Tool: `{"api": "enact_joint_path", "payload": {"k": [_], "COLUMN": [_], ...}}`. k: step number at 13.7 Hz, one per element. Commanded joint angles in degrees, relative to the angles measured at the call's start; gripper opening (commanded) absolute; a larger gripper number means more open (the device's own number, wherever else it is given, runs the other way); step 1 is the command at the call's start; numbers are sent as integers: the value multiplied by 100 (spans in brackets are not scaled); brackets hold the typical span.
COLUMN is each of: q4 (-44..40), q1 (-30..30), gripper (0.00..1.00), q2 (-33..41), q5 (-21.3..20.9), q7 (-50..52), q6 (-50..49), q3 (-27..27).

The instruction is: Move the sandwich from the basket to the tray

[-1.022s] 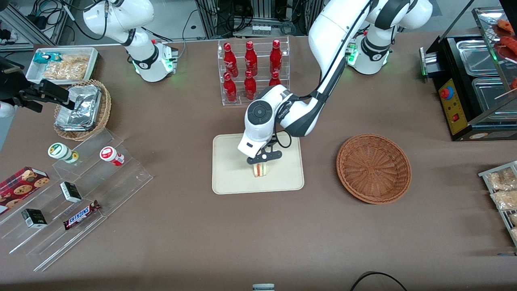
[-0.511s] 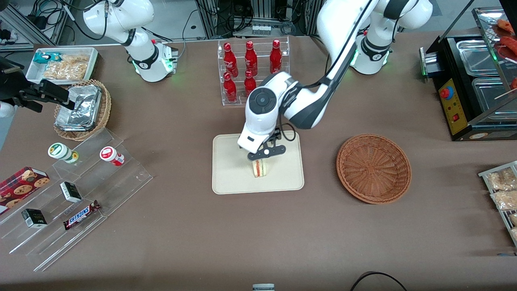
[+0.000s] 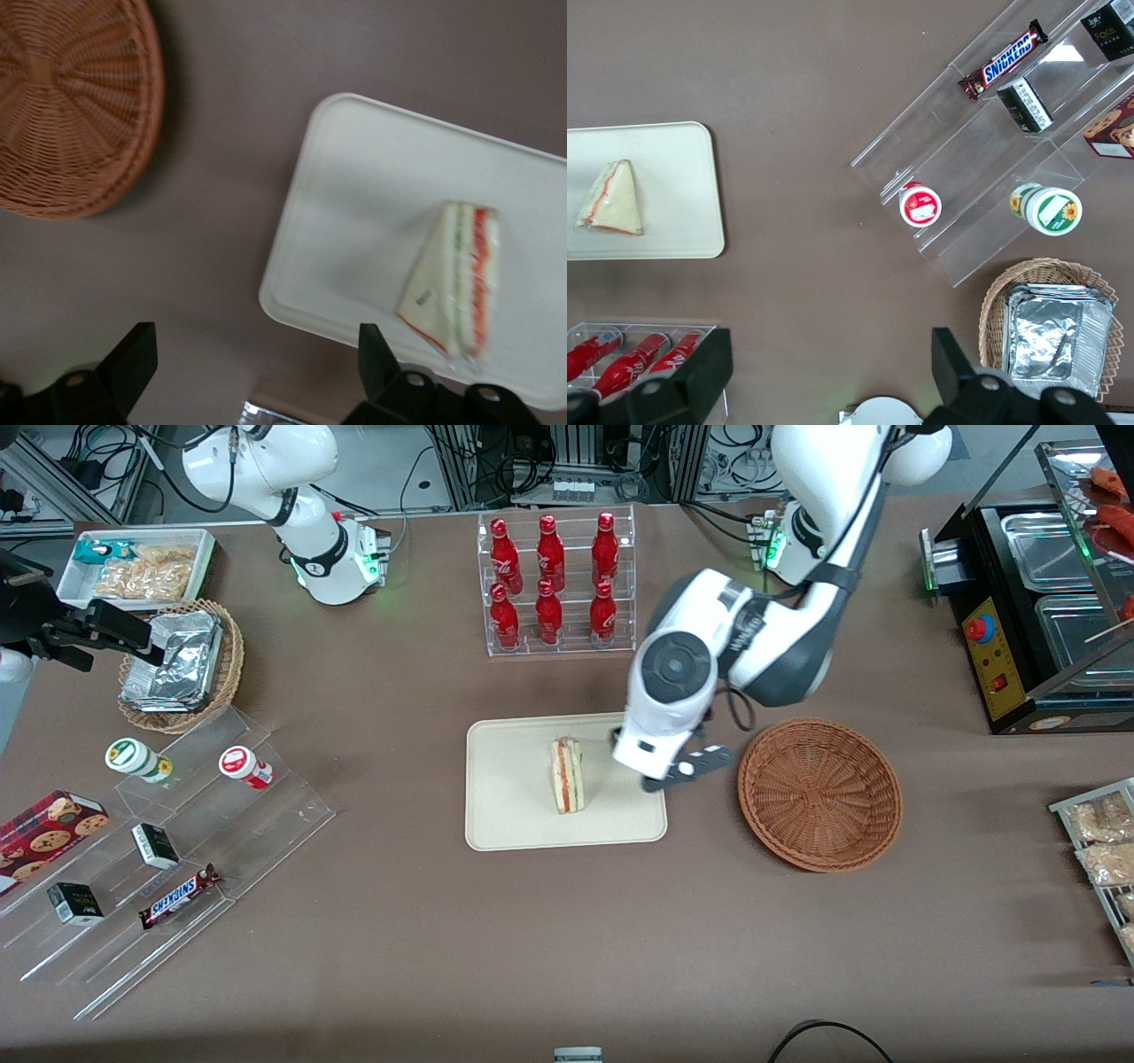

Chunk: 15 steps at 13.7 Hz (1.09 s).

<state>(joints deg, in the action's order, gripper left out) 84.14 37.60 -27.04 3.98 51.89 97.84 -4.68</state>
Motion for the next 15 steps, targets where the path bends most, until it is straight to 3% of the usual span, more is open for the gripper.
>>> {"api": "enact_joint_path", "payload": {"k": [1, 5, 9, 11, 15], "q4": [506, 928, 1244, 1272, 1254], "q1": [19, -7, -593, -999, -2220], "gripper": [100, 100, 100, 100, 100], "q2": [383, 743, 1453, 1762, 2202], "q5": [-204, -195, -195, -187, -222], "q7": [-397, -1021, -1750, -2478, -3078], "q6": [-55, -55, -318, -633, -1029], "q3": [-322, -867, -886, -746, 185]}}
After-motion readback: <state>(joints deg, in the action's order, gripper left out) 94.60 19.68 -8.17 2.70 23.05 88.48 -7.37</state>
